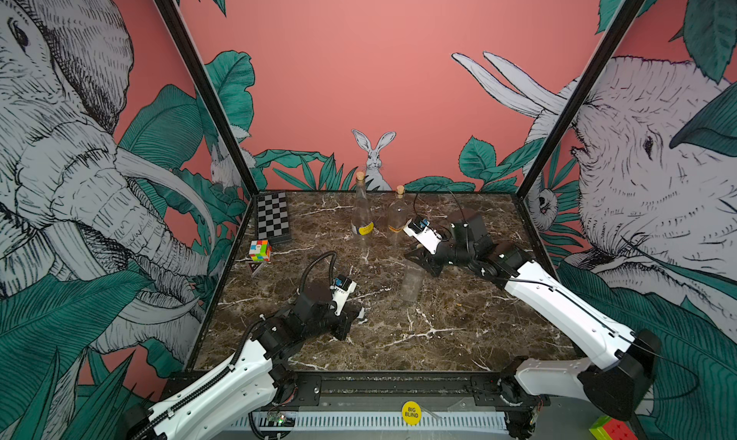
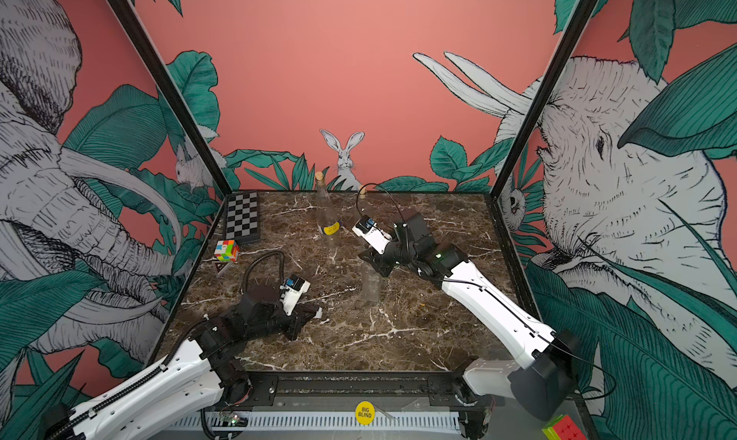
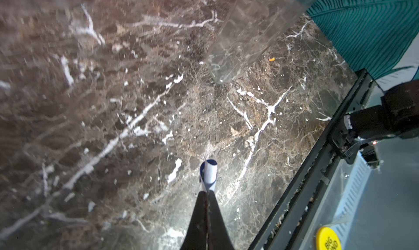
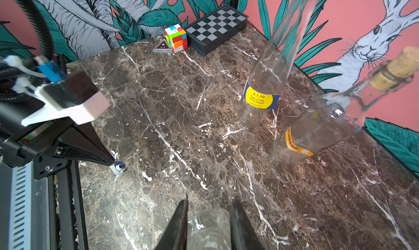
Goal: Remove the label from the bottle
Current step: Place the label at the center of the board.
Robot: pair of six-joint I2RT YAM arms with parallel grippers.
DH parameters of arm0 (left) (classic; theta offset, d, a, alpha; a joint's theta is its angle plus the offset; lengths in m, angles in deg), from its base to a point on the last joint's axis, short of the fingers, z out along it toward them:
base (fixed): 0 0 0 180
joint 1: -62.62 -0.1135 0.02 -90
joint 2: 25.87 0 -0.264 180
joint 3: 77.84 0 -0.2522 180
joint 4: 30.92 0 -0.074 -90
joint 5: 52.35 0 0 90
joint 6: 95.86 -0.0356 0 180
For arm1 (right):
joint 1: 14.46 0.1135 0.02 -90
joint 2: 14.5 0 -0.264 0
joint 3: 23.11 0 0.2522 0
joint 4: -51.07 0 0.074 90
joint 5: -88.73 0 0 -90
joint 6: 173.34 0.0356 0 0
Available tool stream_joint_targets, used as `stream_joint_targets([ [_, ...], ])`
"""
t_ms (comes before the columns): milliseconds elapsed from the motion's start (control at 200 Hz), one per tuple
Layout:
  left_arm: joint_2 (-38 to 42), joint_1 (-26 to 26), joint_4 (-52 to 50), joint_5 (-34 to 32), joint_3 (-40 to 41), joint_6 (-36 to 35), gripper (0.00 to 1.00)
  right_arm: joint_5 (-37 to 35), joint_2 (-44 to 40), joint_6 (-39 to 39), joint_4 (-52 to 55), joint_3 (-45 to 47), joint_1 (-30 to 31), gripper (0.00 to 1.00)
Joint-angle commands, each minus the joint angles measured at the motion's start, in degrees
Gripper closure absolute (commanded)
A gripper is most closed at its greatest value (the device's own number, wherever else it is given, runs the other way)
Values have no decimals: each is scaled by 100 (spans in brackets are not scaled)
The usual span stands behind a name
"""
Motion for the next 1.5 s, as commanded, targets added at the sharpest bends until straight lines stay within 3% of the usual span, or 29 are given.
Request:
stream_joint_targets([
  [0,-44,23,-430,127,257,822,100,167,-146,5,-528,15,20,100],
  [405,91,34,-785,-364,735,1603,100,203,-77,-39,-665,90,12,100],
  [570,125,31,-1403,-956,618,1666,100,213,-72,-50,-634,50,14,100],
  [700,-98,40,-1523,-1056,578,1847,100,213,-56,-58,-625,29,7,100],
  [845,-432,33,-1567,-1174,450,1796,100,211,-63,-78,-633,42,14,100],
  [1065,-758,33,-871,-1008,329,1679,100,215,-84,-72,-668,100,1,100],
  [1231,-810,43,-1185,-1145,128,1586,100,206,-101,-73,-694,120,6,100],
  [1341,-461,50,-1572,-1495,-7,1644,100,222,-112,-65,-728,142,6,100],
  [1496,80,54,-2381,-2550,-363,1773,100,252,-96,-14,-866,209,-1,100],
])
